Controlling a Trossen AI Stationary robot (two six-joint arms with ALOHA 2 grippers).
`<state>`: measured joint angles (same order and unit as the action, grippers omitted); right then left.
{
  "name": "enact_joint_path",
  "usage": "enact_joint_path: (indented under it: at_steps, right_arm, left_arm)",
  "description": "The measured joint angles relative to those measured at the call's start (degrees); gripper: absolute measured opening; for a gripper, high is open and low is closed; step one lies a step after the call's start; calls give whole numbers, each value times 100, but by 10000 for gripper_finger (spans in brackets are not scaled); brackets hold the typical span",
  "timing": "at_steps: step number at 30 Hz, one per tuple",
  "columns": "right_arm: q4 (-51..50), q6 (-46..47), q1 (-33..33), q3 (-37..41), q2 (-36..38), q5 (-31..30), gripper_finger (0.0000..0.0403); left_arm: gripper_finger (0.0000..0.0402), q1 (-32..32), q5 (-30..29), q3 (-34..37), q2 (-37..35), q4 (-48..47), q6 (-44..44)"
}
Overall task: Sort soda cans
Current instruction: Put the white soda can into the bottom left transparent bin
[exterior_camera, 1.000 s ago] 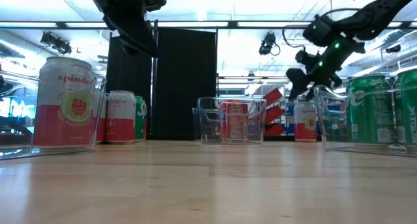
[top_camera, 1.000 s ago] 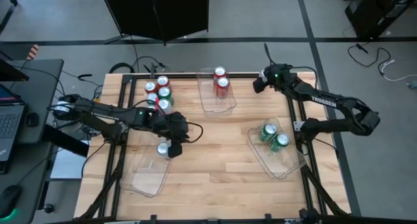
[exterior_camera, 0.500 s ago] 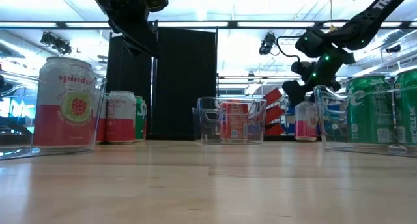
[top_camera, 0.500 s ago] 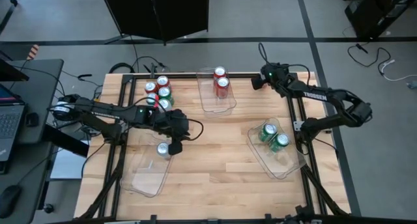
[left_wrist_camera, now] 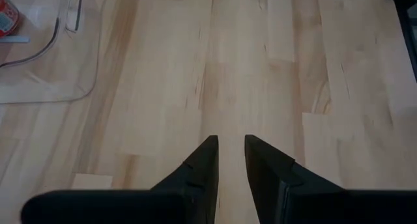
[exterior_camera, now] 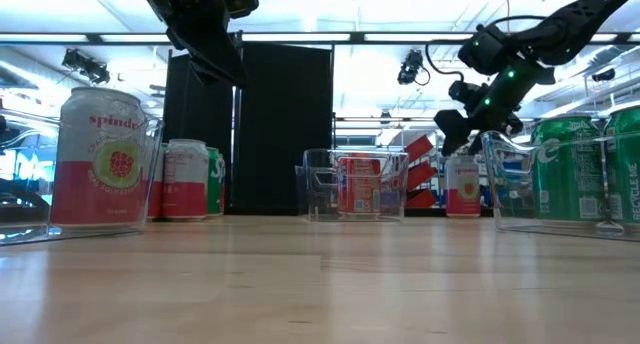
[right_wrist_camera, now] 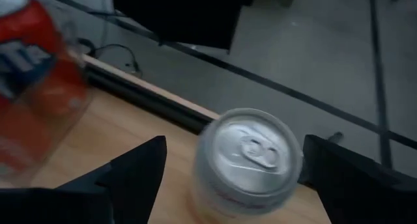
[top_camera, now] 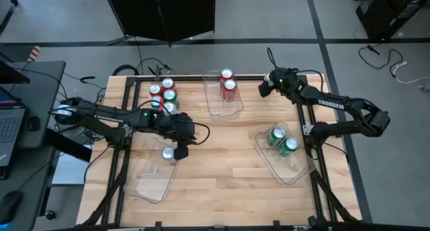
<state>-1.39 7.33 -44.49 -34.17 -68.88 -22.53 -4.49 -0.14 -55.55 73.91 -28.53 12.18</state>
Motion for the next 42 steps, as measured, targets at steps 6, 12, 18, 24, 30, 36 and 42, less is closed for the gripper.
enact_joint_path:
  at_steps: [6, 12, 18, 24, 30, 36, 42]
  right_arm:
    - [65, -6, -199, -4, -189, -32, 350]
    - [274, 4, -387, -13, -763, 396, 349]
    - [424, 76, -398, -33, -1101, 418, 291]
    - [211, -130, -203, 0, -753, 568, 273]
    - [-709, -266, 397, -557, 49, 613, 273]
    - [-1350, -427, 1481, -1349, 482, 613, 273]
    - [-1421, -427, 2728, -1742, 384, 746, 273]
  left_arm:
    - [78, 0, 0, 0, 0, -2, 5]
    - [78, 0, 0, 0, 0, 14, 5]
    - [78, 0, -48, 0, 0, -26, 5]
    - [78, 17, -436, 0, 0, -186, 42]
    - [78, 225, -453, -2, -59, -201, 316]
    - [78, 498, -431, -4, -281, -309, 348]
    - [78, 657, -419, -9, -649, -405, 324]
